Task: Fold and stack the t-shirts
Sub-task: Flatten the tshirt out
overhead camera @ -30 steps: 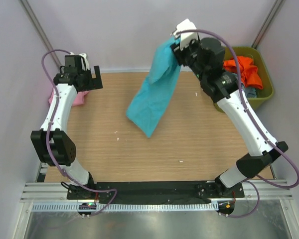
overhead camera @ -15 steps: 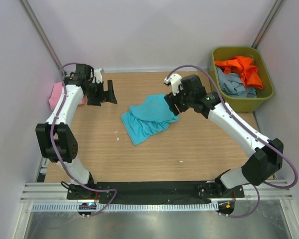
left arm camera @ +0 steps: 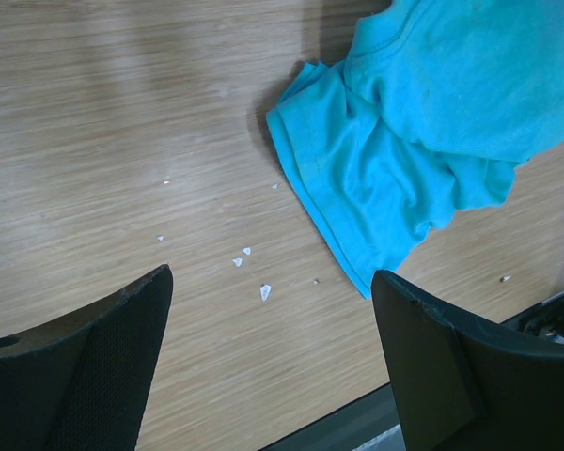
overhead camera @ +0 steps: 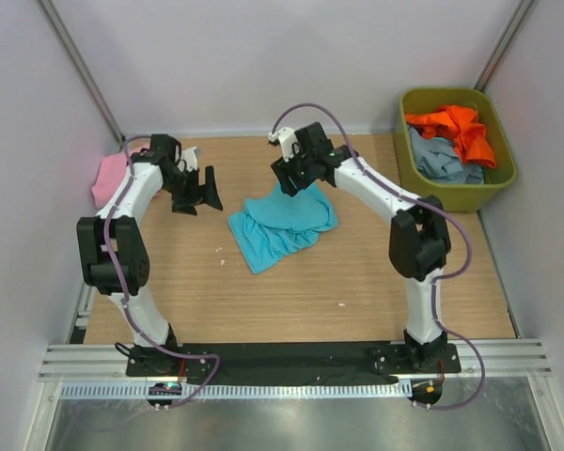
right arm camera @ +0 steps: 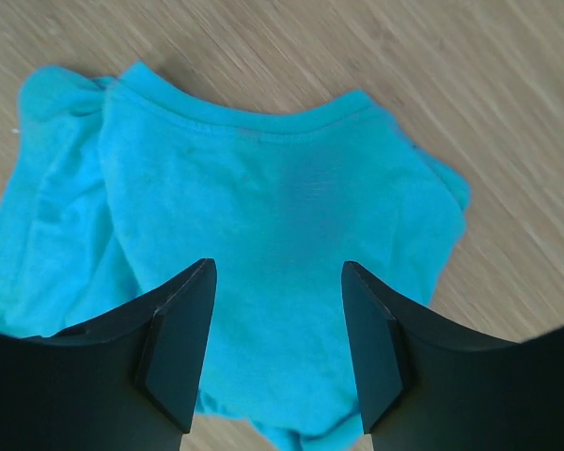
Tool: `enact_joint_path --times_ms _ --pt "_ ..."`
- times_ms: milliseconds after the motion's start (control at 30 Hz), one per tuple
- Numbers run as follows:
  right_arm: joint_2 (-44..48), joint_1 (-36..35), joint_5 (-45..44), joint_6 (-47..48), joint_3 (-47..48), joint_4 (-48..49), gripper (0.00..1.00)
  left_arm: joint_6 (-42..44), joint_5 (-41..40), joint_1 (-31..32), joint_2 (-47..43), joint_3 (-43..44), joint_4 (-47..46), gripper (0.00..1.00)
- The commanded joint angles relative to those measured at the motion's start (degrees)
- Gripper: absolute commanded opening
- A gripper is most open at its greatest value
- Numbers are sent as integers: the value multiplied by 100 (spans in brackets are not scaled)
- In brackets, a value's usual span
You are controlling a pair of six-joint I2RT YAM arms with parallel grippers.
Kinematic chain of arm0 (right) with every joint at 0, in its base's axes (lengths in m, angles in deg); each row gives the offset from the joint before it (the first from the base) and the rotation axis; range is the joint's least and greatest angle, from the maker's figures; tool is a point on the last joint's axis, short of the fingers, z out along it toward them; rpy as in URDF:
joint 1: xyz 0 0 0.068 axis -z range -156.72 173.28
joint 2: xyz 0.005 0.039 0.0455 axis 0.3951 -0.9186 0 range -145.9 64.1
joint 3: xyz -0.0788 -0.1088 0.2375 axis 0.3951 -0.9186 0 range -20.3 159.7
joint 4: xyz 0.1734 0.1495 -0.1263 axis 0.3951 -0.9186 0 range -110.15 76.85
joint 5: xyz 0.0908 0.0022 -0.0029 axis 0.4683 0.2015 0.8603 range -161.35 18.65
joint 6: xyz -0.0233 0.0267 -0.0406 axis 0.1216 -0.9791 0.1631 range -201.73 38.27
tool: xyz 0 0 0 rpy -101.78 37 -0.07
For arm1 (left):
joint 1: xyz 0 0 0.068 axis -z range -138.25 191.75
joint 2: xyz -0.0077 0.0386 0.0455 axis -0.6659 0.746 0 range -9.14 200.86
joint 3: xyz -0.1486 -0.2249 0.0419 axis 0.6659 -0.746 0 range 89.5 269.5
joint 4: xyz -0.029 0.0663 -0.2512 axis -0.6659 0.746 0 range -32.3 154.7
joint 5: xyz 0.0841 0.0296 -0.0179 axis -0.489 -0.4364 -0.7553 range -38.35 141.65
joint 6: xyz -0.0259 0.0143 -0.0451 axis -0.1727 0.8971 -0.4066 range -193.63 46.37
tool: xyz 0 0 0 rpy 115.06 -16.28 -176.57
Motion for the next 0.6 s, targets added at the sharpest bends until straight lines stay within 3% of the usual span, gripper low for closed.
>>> enact_joint_path --times_ms 0,233,333,567 --pt "-521 -24 84 -123 761 137 61 -71 362 -319 -10 119 -83 87" --pt "-1867 63 171 -368 2352 13 60 122 177 -363 -107 -13 -161 87" --pt "-2158 344 216 -721 2546 189 60 219 37 -354 -98 -21 -100 87" --pt "-2589 565 13 -493 2732 31 59 359 -104 -354 -1 -4 85 88"
